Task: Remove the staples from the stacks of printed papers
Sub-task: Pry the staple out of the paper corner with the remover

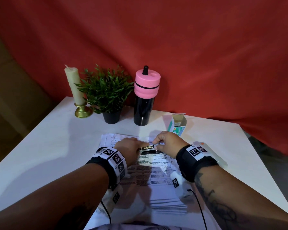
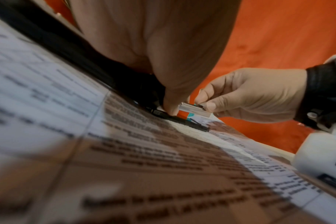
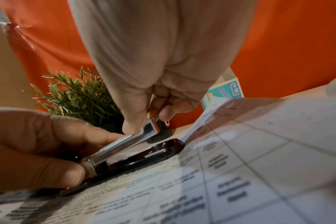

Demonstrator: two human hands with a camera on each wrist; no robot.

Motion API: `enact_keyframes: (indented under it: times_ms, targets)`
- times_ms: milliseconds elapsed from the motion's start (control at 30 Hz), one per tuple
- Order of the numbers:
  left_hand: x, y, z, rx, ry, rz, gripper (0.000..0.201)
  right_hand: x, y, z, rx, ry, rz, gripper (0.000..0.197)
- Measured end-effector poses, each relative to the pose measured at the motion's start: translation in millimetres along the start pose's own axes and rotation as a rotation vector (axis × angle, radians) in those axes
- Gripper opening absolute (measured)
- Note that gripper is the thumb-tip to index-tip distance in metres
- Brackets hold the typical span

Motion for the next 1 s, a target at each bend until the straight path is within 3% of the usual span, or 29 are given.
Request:
enact_keyframes:
  times_ms: [200, 367, 533, 733, 800, 933, 1000]
  targets:
    - [-2, -1, -1, -0.013, 0.012, -0.016, 0.052, 3, 0, 1, -0.011, -0.017, -0.033, 0.013]
    - [2, 1, 1, -0.016, -0.009, -0.02, 0.05, 1, -4, 4, -0.055, 0.016, -0.006, 0.027]
    - [4, 2, 1, -0.052, 0.012, -0.089, 0.048, 0, -3, 4, 0.018, 0.021, 0.055, 0.012]
    - [-11, 30, 16, -0.218, 0.195, -0.442, 0.036, 4, 0, 5, 0.052, -0.003, 0.042, 0.023]
    - [-15, 37, 22, -0.292, 0.248, -0.485, 0.021, 4, -1, 6, 0.053, 0.0, 0.047, 0.025]
    - [11, 67, 21, -0.267, 0.204, -0.574, 0.003, 4, -2, 9, 0.046, 0.001, 0.053, 0.029]
    - [35, 78, 15, -0.215, 0.128, -0.579, 0.012, 4, -1, 9, 0.043, -0.018, 0.062, 0.031]
Point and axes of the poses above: each hand's wrist, its own z-axis away from the middle knuckle, its own y-axis out of the back of the hand, x = y × z, the point moved 7 cm from there along -z, towards the middle knuckle, and after that the axes turned 15 degrees about -y, right-handed, at the moved point
